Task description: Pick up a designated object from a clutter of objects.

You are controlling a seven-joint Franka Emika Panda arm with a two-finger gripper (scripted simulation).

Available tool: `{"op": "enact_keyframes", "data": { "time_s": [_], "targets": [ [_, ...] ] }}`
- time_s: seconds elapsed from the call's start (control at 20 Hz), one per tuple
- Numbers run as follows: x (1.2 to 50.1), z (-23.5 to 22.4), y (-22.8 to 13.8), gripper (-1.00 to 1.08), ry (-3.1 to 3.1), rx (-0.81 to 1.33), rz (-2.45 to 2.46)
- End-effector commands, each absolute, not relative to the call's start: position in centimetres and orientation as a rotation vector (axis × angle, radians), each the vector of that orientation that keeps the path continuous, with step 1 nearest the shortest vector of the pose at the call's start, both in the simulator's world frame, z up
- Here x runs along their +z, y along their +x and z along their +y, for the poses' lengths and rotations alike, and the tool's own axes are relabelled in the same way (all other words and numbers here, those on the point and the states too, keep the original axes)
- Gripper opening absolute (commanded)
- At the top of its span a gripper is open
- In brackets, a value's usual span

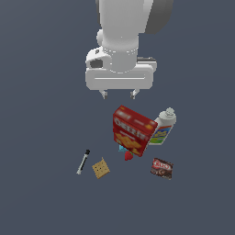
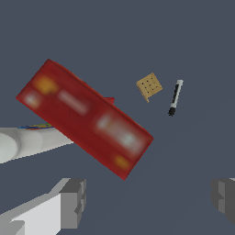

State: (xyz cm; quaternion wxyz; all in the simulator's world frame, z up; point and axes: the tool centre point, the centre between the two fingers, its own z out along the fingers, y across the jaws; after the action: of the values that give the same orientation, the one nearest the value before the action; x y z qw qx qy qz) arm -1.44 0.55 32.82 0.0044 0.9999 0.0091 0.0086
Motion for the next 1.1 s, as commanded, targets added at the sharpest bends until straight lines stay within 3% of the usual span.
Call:
{"op": "enact_keyframes", "data": {
  "time_s": [0.0,0.6,1.05],
  "targets": [
    [32.8,0.6,-1.4,1.00,3.133,0.027,0.028],
    [31.8,-0.8,-1.8,1.00,3.150,-0.034,-0.007],
    [30.2,-1.8,0.0,1.00,3.155,-0.031,-0.041]
  ]
}}
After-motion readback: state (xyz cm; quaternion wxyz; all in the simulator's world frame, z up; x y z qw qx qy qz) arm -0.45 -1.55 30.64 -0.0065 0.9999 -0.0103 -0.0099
